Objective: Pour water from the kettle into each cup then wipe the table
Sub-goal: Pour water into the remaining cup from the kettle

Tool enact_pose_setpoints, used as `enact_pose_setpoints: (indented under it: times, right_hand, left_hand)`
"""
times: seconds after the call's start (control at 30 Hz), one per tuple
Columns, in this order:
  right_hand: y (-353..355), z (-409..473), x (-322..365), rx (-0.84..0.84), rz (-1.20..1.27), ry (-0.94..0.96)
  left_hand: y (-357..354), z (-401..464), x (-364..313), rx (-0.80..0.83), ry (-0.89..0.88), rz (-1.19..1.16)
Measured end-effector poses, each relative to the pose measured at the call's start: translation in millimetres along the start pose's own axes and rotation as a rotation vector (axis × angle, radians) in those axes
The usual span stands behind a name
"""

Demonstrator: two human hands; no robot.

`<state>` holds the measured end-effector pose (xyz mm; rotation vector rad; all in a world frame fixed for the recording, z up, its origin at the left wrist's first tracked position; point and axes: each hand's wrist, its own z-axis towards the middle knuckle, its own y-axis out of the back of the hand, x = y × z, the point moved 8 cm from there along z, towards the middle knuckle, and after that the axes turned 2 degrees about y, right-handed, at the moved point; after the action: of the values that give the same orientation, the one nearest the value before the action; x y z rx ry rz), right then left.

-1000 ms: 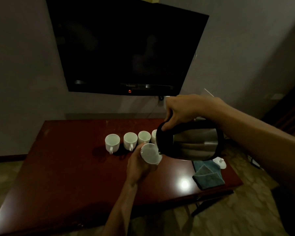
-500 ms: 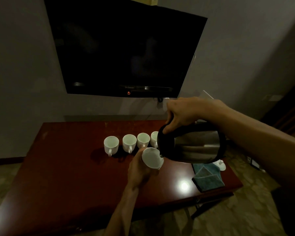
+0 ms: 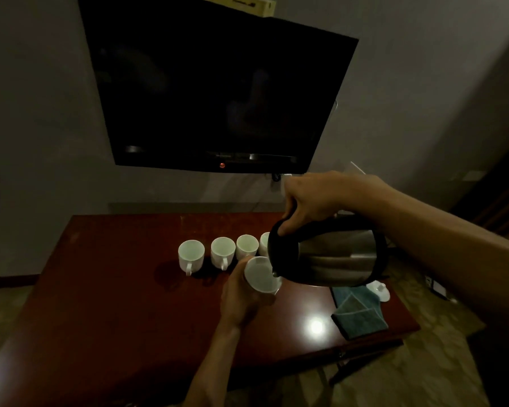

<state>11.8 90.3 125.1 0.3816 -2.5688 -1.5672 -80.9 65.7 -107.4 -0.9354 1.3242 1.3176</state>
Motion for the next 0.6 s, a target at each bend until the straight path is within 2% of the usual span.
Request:
enact_pose_setpoints:
  times: [0.6]
  right_hand:
    - [5.2, 8.0, -1.1, -0.026, 0.03, 0.016]
  left_hand:
    - [4.7, 6.7, -7.3, 0.0, -0.027, -0.016]
